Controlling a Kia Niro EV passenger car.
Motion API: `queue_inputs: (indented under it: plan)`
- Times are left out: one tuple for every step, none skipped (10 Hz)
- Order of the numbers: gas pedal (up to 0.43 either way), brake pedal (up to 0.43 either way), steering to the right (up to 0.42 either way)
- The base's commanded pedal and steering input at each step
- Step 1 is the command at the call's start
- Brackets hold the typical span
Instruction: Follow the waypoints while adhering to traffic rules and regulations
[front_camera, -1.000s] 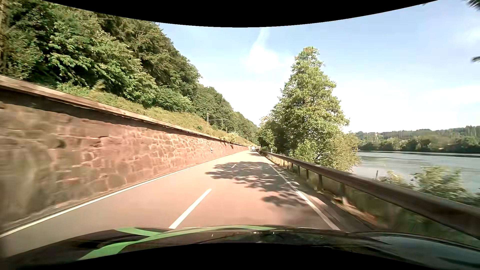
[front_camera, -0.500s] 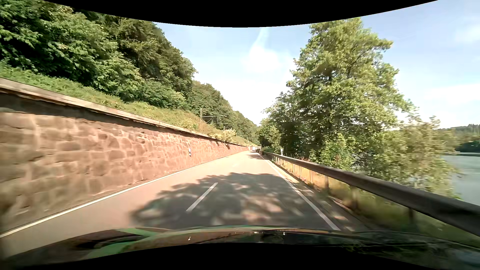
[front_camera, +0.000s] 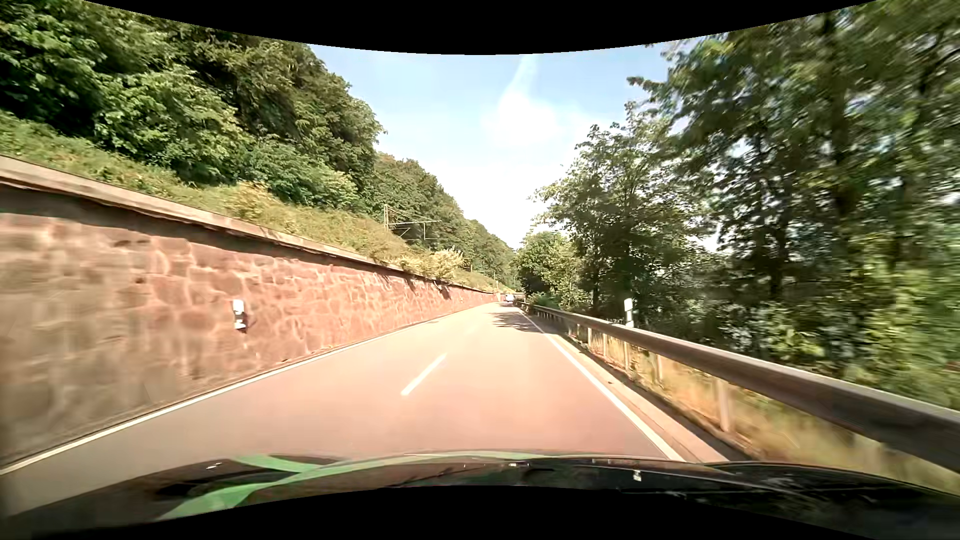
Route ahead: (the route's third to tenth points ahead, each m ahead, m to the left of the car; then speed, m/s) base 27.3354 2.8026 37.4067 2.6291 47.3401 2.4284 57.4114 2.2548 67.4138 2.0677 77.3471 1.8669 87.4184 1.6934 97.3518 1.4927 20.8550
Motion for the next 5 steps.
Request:
queue_inputs:
  plan:
    - [0.189,0.000,-0.003]
    - [0.189,0.000,-0.003]
    - [0.189,0.000,-0.003]
    - [0.189,0.000,-0.003]
    - [0.177,0.000,-0.003]
